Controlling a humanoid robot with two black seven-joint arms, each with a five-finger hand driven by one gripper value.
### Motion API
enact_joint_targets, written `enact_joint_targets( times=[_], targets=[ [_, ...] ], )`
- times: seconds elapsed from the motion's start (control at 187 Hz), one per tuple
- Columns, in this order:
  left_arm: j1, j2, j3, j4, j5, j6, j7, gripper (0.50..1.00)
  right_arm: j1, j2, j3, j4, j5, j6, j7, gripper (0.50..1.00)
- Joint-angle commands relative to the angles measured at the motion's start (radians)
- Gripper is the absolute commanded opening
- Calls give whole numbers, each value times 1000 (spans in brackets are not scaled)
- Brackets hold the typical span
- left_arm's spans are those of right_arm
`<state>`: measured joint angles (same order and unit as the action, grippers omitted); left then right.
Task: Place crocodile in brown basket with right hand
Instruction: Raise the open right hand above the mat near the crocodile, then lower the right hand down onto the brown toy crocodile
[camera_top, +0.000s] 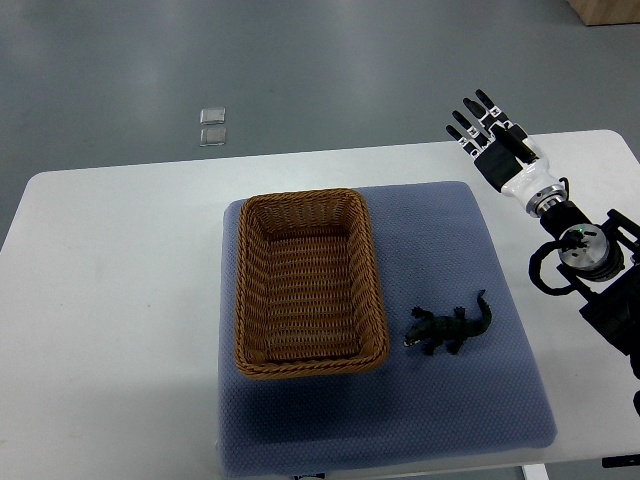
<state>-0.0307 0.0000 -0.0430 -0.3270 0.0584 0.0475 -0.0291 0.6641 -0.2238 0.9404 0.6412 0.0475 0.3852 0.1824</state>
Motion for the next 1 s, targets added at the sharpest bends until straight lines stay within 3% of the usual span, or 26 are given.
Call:
enact_joint_targets(
  times=[0.0, 0.502, 0.577, 0.689, 0.817, 0.993],
  targets=[
    [0, 0, 0, 0, 0, 0, 0, 1000, 0, 0, 0, 0, 0, 1, 0, 928],
    [0, 0, -1, -1, 0, 5, 0, 1000, 51, -37, -2, 11, -26, 1, -3, 926],
    [0, 0, -1, -4, 0, 5, 0, 1000, 77, -58, -6, 17, -48, 4, -30, 928],
    [0, 0, -1, -6, 0, 3, 0, 1000, 126, -106, -54, 37, -152, 17, -86, 928],
    [0, 0, -1, -7, 0, 2, -2, 1000, 198, -169, -149, 63, -293, 32, -98, 928],
    [0, 0, -1, -7, 0, 2, -2, 1000, 315, -298, -373, 222, -586, 67, -132, 924]
  ],
)
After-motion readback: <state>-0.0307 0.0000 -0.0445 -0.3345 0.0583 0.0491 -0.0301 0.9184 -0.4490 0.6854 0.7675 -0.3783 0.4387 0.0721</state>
